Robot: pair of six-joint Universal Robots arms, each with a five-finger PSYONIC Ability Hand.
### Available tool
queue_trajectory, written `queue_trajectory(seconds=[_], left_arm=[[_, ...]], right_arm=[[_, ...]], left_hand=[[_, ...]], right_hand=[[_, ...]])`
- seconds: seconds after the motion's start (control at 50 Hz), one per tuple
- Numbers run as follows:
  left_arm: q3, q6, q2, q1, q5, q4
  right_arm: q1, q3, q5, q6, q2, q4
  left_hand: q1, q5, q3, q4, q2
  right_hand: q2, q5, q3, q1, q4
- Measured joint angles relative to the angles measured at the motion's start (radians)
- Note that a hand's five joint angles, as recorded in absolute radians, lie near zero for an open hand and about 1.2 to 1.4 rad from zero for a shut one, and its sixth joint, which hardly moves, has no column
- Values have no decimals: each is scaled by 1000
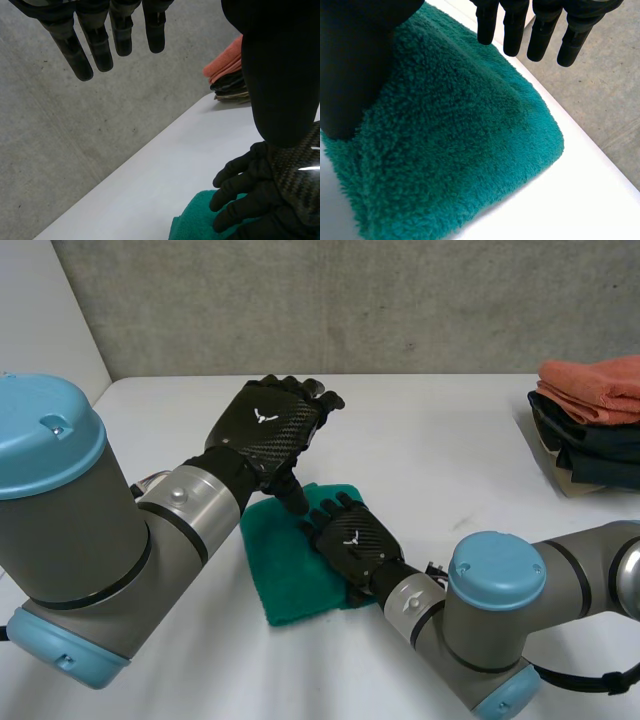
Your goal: Fold the laundry.
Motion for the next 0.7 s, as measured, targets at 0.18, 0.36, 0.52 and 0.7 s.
queue_trajectory(seconds=[0.18, 0.36, 0.52, 0.7], left_arm=[[-1, 1, 0, 1, 0, 0], [-6, 0, -1, 0, 1, 1], [-13, 0, -2, 1, 2, 5], [-13, 1, -2, 2, 2, 6]], right_arm=[[1, -5, 2, 9, -15, 24], [-5, 41, -8, 16, -70, 89], [-6, 19, -12, 7, -40, 90], [1, -58, -5, 3, 21, 86]], left_hand=[[0, 0, 0, 0, 0], [0, 0, 0, 0, 0], [0, 0, 0, 0, 0], [0, 0, 0, 0, 0]], right_hand=[[0, -1, -1, 0, -1], [-2, -15, -3, -3, -2], [0, -14, -3, -1, -2], [27, 0, 27, 30, 28]])
